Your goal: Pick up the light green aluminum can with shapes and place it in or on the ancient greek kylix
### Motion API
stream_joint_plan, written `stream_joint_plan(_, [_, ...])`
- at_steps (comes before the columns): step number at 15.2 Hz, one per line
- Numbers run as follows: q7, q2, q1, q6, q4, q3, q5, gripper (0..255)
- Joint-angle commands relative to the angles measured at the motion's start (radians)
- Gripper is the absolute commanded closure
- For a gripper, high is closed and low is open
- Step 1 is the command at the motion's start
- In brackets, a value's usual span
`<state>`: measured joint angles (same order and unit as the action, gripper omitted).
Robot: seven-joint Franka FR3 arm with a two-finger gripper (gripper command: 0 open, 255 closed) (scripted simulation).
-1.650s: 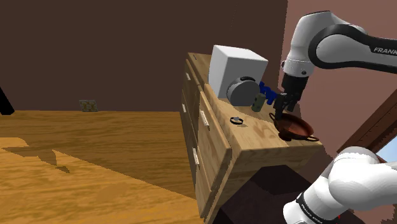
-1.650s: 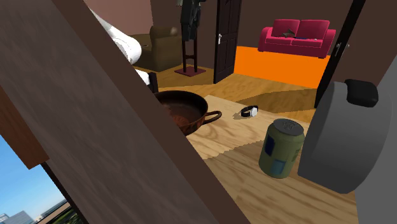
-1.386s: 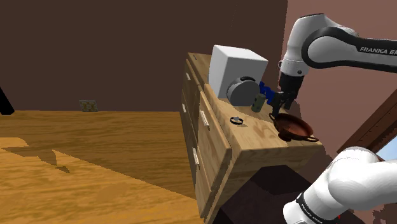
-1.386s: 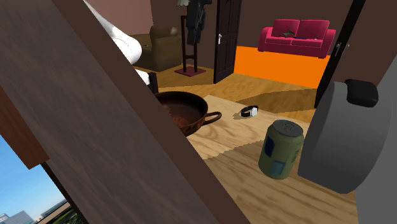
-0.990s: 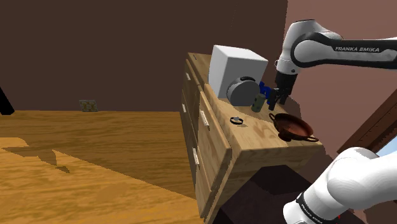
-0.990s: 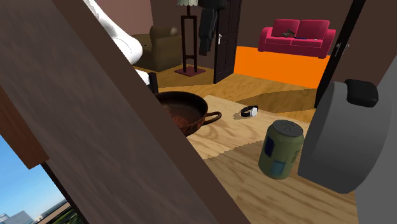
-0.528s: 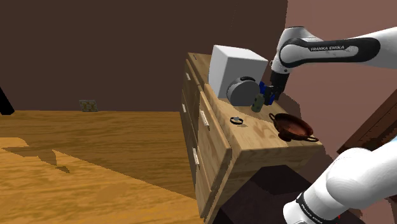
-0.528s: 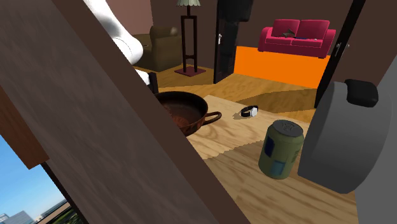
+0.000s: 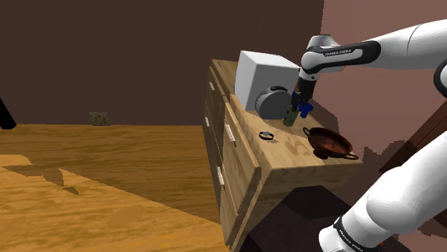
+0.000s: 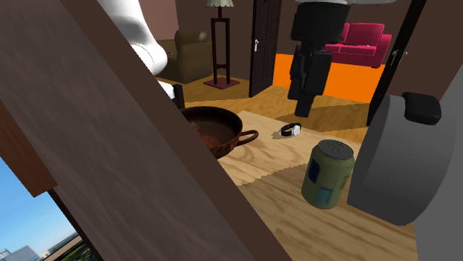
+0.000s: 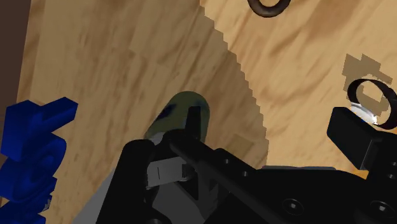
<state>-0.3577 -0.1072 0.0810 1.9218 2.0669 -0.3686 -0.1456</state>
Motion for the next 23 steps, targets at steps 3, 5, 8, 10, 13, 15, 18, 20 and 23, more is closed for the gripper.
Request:
stream_joint_plan(3, [-0.094, 0.150, 0.023, 0.028, -0.133, -0.036, 0.061, 0])
stream_joint_plan(5, [-0.140, 0.228, 0.042, 0.033, -0.209, -0.047, 0.098, 0])
stream_joint_plan(8, [-0.182, 0.306, 0.065, 0.045, -0.277, -0.052, 0.135, 0])
stream_joint_plan(10, [-0.184, 0.313, 0.067, 0.070, -0.258, -0.051, 0.138, 0])
stream_joint_plan(13, [-0.187, 0.325, 0.070, 0.107, -0.232, -0.051, 0.143, 0])
stream_joint_plan(15, [-0.189, 0.332, 0.072, 0.126, -0.219, -0.051, 0.146, 0])
stream_joint_plan(18, [-0.189, 0.332, 0.072, 0.126, -0.219, -0.050, 0.146, 0])
stream_joint_plan(20, [-0.189, 0.332, 0.072, 0.126, -0.219, -0.050, 0.146, 0])
stream_joint_plan(23, [-0.189, 0.332, 0.072, 0.126, -0.219, -0.050, 0.146, 0])
